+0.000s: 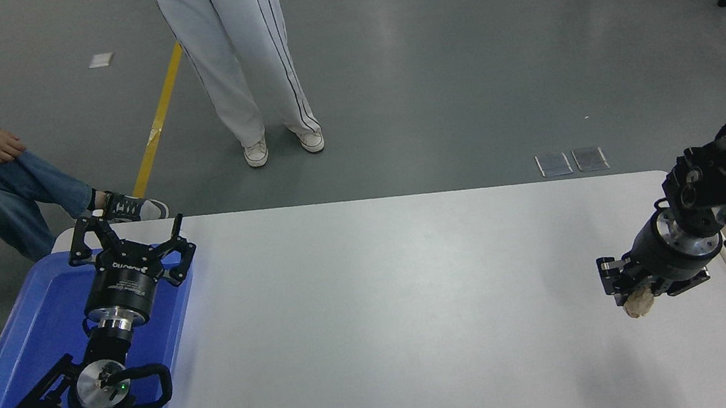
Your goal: Pick up paper ball place in dustbin
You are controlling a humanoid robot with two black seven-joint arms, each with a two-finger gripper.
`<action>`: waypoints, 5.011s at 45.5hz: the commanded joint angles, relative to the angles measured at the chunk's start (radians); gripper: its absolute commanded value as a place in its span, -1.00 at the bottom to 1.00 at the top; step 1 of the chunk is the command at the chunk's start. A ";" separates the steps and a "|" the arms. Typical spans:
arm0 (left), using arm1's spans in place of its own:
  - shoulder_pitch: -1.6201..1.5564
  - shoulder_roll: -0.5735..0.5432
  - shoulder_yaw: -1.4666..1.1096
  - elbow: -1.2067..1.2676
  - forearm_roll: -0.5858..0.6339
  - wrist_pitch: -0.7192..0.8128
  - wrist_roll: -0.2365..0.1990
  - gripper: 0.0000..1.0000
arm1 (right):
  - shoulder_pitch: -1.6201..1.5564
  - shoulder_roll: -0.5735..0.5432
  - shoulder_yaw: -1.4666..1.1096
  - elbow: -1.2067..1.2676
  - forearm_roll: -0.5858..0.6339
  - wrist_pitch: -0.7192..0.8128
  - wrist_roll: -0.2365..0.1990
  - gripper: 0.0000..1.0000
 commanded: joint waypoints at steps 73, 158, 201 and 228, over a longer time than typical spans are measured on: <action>0.000 0.000 0.000 0.000 0.000 0.000 0.000 1.00 | 0.756 -0.068 -0.298 0.106 0.007 0.203 0.001 -1.00; 0.000 0.000 0.000 0.000 0.000 0.000 0.000 1.00 | 0.261 -0.653 -0.293 -0.336 -0.159 0.203 0.001 -1.00; 0.002 0.000 0.000 0.000 0.000 0.000 -0.001 1.00 | -0.711 -0.390 0.609 -0.902 -0.079 0.076 0.003 -1.00; 0.000 0.000 0.000 0.000 -0.002 0.000 -0.001 1.00 | -0.956 -0.154 0.636 -0.963 0.055 -0.461 0.007 -1.00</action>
